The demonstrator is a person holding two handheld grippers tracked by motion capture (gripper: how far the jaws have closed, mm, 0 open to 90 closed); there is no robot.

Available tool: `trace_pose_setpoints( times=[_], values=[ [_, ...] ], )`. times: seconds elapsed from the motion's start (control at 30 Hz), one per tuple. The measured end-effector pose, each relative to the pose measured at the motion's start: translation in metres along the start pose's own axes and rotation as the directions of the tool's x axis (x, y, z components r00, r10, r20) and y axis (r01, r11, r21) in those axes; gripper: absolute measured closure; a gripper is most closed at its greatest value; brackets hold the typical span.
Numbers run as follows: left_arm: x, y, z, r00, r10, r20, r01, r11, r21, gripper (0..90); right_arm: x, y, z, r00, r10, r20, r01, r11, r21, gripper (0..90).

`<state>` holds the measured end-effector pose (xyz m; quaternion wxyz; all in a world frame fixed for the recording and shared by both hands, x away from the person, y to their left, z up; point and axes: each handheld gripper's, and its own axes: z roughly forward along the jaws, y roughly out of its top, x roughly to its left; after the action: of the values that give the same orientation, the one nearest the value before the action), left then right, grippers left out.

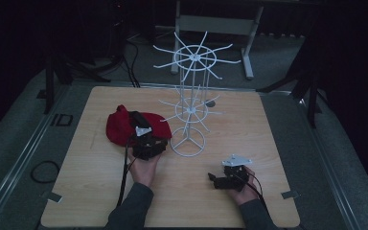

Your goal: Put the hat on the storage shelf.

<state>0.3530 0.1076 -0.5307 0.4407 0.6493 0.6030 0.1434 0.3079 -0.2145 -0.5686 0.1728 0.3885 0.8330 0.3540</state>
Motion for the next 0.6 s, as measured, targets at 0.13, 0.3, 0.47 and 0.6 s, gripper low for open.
trace_pose_setpoints(
  times=[0.13, 0.3, 0.47, 0.6],
  values=[
    [-0.005, 0.0, -0.002, 0.9985, -0.034, 0.042, 0.035, 0.9994, -0.005, 48.8, 0.0, 0.0, 0.0, 1.0, 0.0, 0.0, 0.0, 1.0, 0.0, 16.7],
    [-0.02, -0.003, -0.003, 0.9931, 0.087, 0.079, -0.086, 0.9962, -0.013, 59.5, 0.0, 0.0, 0.0, 1.0, -0.002, 0.001, 0.002, 1.0, -0.001, 16.7],
    [-0.027, 0.001, -0.001, 0.9783, 0.183, 0.098, -0.182, 0.9832, -0.02, 68.8, 0.0, 0.0, 0.0, 1.0, -0.002, 0.001, 0.002, 1.0, -0.001, 16.7],
    [-0.031, 0.006, 0.006, 0.9674, 0.248, 0.053, -0.248, 0.9687, 0.001, 81.0, 0.0, 0.0, 0.0, 1.0, -0.003, 0.001, 0.003, 1.0, -0.001, 16.7]
  ],
)
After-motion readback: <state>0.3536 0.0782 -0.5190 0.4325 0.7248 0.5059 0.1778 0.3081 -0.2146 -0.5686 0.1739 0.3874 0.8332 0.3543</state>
